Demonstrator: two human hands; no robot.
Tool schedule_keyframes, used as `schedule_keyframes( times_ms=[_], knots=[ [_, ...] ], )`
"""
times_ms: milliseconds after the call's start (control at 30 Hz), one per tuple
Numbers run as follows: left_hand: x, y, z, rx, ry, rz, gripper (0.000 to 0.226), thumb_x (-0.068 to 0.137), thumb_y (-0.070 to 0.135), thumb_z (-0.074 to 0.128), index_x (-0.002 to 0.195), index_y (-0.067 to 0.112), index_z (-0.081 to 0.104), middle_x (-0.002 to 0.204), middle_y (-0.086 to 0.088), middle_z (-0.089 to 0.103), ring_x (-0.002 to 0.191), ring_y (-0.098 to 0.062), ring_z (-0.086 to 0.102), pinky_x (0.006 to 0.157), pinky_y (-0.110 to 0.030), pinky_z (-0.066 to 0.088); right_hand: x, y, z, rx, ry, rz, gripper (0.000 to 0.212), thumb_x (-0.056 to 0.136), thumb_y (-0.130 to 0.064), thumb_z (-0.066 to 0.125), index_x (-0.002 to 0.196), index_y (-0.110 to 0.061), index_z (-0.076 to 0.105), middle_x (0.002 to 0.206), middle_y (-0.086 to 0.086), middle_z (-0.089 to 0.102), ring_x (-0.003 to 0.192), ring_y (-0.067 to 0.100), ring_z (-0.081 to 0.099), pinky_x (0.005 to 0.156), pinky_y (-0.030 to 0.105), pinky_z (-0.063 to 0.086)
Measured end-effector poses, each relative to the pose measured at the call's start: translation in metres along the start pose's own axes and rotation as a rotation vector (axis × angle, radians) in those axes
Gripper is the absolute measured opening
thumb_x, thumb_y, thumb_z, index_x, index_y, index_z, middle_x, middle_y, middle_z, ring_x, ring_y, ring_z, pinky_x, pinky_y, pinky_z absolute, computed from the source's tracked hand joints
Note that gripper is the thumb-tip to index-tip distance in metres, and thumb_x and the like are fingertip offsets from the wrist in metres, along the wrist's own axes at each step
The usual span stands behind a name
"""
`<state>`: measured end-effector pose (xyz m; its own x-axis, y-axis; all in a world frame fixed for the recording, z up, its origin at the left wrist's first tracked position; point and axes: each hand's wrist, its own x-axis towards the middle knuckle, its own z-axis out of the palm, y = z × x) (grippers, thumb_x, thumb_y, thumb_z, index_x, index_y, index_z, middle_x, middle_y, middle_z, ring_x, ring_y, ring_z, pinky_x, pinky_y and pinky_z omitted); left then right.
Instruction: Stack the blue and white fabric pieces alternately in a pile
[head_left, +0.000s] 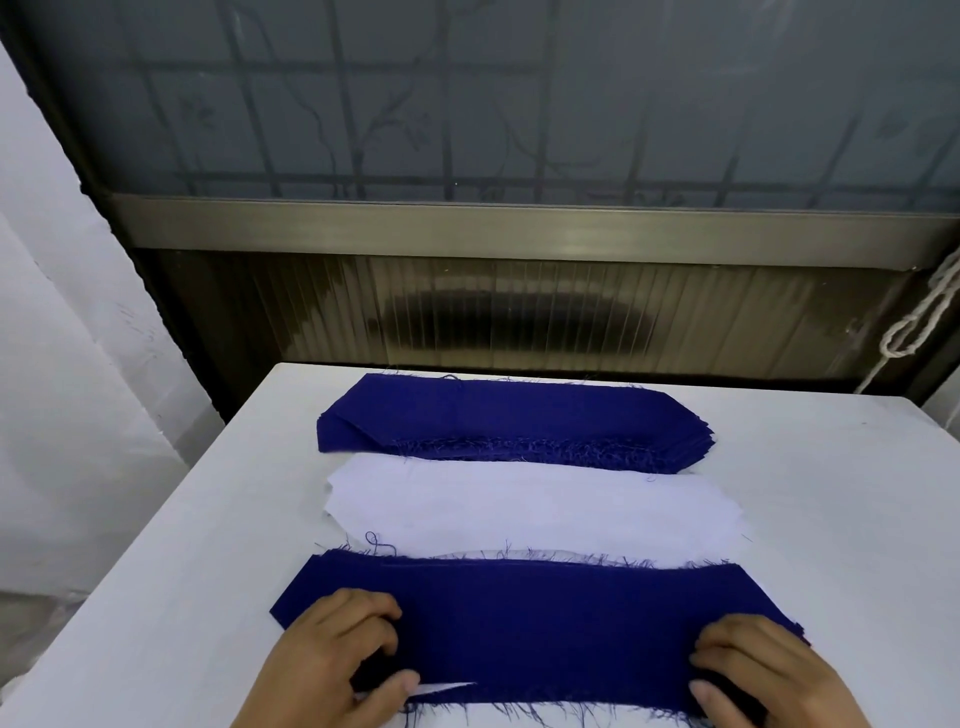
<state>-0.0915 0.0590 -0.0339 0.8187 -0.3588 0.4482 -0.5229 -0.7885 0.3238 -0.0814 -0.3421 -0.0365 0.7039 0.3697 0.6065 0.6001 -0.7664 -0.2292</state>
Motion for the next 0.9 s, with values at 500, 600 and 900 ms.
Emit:
schedule_keyframes(
  times_ms=[500,600,900],
  knots=[
    [0.015,-0.022,0.012,0.096,0.003,-0.062,0.032,0.093,0.048,0.044,0.078,0.027,0.063,0.089,0.020,0.054,0.077,-0.003,0.050,0.071,-0.020,0.042,0.027,-0.001,0.008,-0.023,-0.252,0.390,0.035,0.063,-0.006,0.087,0.071,-0.031,0.063,0.074,-0.022,0.056,0.068,-0.002,0.049,0.060,0.013,0.042],
    [0.006,-0.039,0.003,0.134,0.026,-0.070,0.044,0.098,0.050,0.035,0.077,0.025,0.064,0.086,0.016,0.057,0.074,-0.005,0.049,0.070,-0.021,0.040,0.022,0.010,-0.002,-0.104,-0.239,0.449,0.036,0.058,-0.001,0.088,0.069,-0.026,0.064,0.070,-0.016,0.058,0.065,0.004,0.050,0.055,0.019,0.042],
    [0.057,-0.035,-0.002,0.176,0.114,-0.188,0.025,0.087,0.037,0.050,0.075,0.022,0.066,0.080,0.015,0.059,0.069,-0.007,0.052,0.062,-0.020,0.044,0.064,0.029,0.000,-0.180,-0.179,0.514,0.020,0.078,-0.011,0.073,0.073,-0.026,0.061,0.070,-0.014,0.055,0.055,0.008,0.052,0.047,0.026,0.044]
  ],
)
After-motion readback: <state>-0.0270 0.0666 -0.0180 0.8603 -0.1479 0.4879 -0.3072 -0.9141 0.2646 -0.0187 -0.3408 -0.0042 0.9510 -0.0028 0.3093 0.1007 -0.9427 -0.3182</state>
